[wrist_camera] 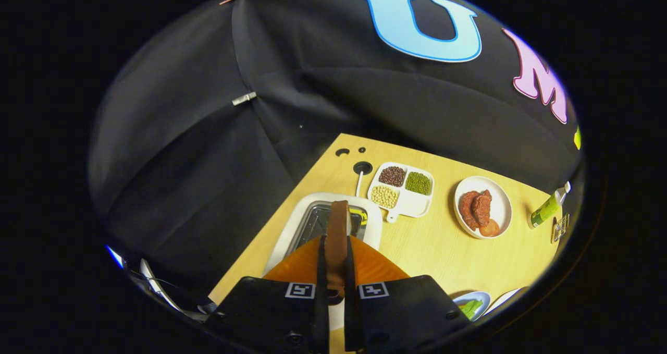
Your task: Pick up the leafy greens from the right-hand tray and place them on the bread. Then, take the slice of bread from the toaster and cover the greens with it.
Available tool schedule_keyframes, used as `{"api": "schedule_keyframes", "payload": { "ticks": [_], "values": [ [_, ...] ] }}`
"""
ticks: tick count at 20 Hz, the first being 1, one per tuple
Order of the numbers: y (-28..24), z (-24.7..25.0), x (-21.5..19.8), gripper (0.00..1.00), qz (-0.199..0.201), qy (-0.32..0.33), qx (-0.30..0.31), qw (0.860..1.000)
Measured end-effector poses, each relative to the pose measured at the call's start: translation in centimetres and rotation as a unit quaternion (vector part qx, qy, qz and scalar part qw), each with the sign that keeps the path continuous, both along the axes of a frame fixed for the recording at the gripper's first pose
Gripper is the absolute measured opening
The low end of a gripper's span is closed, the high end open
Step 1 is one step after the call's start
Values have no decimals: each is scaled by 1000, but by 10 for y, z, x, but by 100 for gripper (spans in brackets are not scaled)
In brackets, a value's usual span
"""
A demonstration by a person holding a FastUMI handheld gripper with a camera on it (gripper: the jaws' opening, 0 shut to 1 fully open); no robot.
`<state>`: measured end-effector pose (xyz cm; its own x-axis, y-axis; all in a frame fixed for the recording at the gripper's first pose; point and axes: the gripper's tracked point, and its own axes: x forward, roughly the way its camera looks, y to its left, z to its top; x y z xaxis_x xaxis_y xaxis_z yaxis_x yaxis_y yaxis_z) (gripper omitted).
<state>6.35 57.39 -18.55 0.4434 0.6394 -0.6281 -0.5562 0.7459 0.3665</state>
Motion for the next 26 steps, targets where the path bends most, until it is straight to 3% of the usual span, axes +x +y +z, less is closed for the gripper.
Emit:
{"api": "schedule_keyframes", "payload": {
  "ticks": [5, 10, 19, 26],
  "values": [
    [-48, 43, -4, 16, -15, -9, 50, 999],
    [-131, 50, 0, 16, -51, -10, 65, 997],
    [-288, 0, -21, 16, -119, -7, 33, 992],
    [-326, -44, -57, 16, -145, 21, 44, 988]
  ]
}}
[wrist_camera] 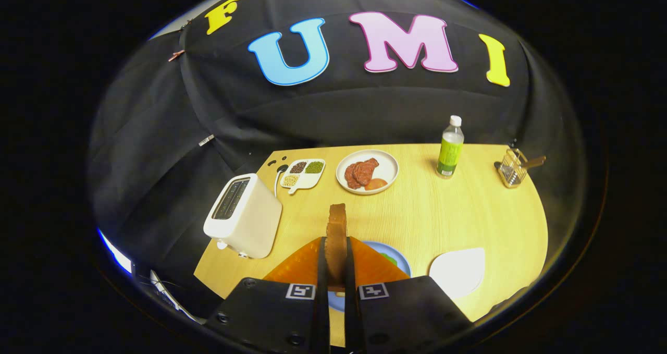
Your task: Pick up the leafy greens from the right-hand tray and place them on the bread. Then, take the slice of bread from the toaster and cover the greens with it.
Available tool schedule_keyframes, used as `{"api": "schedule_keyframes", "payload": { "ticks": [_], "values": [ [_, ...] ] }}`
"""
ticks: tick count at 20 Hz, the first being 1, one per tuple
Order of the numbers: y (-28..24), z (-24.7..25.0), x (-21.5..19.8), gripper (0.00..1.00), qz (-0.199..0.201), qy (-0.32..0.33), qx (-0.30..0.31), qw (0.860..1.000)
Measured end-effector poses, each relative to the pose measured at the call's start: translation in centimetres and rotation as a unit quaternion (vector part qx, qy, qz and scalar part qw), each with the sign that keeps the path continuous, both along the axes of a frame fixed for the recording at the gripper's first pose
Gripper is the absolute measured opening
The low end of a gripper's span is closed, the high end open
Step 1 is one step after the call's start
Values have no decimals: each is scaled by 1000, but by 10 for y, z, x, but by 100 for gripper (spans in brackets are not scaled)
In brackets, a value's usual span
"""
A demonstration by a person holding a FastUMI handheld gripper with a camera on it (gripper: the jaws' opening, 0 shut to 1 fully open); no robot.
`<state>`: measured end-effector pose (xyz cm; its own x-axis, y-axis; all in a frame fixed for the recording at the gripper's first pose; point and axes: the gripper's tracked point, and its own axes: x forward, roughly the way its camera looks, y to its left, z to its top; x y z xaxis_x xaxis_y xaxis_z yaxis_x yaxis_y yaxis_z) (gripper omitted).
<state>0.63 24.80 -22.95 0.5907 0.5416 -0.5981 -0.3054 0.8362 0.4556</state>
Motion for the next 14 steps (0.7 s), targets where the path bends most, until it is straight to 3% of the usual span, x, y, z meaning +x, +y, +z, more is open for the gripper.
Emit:
{"api": "schedule_keyframes", "payload": {
  "ticks": [10, 14],
  "values": [
    [34, -100, -16, 16, -19, 60, 40, 997],
    [10, -134, -10, 16, -58, 77, 27, 995]
  ]
}}
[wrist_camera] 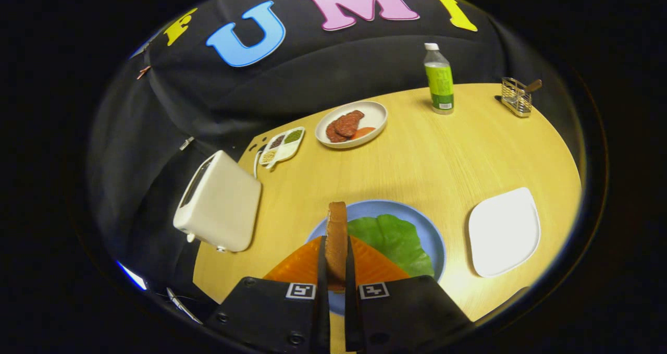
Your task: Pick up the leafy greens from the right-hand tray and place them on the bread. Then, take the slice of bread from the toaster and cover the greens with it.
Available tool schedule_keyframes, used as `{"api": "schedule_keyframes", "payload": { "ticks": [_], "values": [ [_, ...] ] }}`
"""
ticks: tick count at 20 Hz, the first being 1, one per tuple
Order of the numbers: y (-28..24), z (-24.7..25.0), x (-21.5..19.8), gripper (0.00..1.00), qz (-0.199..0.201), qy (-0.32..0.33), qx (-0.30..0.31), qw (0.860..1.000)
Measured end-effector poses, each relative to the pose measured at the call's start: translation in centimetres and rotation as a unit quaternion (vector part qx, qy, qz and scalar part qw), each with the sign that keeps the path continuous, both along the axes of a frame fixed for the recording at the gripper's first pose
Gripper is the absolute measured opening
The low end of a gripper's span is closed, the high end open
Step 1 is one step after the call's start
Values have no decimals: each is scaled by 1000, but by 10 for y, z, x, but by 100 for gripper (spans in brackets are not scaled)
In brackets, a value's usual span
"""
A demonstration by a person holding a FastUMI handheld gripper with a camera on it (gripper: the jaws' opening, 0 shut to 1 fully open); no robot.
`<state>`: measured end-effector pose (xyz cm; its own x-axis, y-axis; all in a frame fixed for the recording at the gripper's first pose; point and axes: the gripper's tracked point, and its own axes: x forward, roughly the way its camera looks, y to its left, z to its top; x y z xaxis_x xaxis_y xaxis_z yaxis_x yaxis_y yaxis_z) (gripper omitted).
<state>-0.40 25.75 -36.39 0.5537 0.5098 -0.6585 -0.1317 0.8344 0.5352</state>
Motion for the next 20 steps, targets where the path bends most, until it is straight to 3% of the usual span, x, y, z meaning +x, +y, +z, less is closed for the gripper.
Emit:
{"api": "schedule_keyframes", "payload": {
  "ticks": [4, 5, 9, 15, 20],
  "values": [
    [-21, -19, 0, 20, -4, 22, -23, 999],
    [-26, -23, 1, 31, -3, 23, -32, 999],
    [-39, -40, 0, 52, 7, 26, -73, 997],
    [-67, -32, 6, 54, -4, 12, -89, 996],
    [-95, 9, 15, 58, -19, -40, -81, 996]
  ]
}}
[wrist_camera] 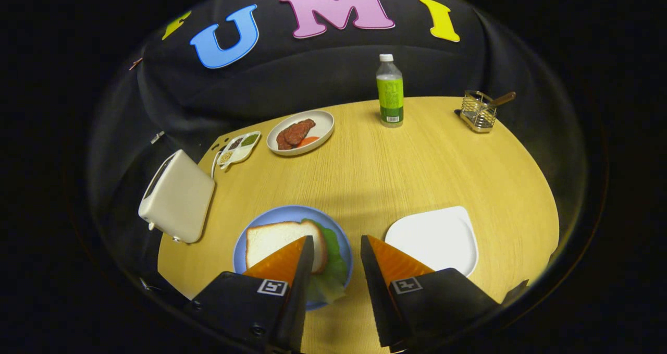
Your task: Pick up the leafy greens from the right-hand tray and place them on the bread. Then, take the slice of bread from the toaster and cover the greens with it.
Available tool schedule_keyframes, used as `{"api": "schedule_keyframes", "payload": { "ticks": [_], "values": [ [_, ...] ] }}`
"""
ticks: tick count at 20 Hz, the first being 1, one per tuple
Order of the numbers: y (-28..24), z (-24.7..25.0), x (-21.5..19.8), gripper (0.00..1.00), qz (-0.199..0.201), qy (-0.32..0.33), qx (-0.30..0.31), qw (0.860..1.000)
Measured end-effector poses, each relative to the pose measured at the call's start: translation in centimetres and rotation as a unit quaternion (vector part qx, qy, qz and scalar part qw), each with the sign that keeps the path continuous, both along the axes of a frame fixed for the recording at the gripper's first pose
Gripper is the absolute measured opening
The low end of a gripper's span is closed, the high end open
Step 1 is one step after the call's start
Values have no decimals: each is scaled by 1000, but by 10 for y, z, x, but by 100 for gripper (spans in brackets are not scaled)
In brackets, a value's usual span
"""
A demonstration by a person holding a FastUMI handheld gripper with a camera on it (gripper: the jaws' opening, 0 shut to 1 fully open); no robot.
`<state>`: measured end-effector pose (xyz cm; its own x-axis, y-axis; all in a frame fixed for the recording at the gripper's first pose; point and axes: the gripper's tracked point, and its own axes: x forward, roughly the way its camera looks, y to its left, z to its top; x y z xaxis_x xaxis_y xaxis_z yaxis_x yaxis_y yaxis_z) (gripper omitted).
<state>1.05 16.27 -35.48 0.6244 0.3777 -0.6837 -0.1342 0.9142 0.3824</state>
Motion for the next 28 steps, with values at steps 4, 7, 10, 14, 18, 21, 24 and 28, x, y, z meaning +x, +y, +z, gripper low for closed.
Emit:
{"api": "schedule_keyframes", "payload": {
  "ticks": [4, 7, 10, 14, 18, 21, 24, 28],
  "values": [
    [-20, 50, 5, 74, 13, -61, -7, 998],
    [-34, 94, 1, 88, 26, -110, -24, 993],
    [-42, 135, -4, 92, 33, -153, -45, 987],
    [-42, 193, -12, 98, 43, -217, -63, 973],
    [-37, 244, -20, 100, 39, -255, -46, 965],
    [-42, 271, -27, 98, 19, -265, -23, 964],
    [-51, 286, -34, 98, 4, -271, -6, 963],
    [-65, 288, -41, 98, -10, -268, -12, 963]
  ]
}}
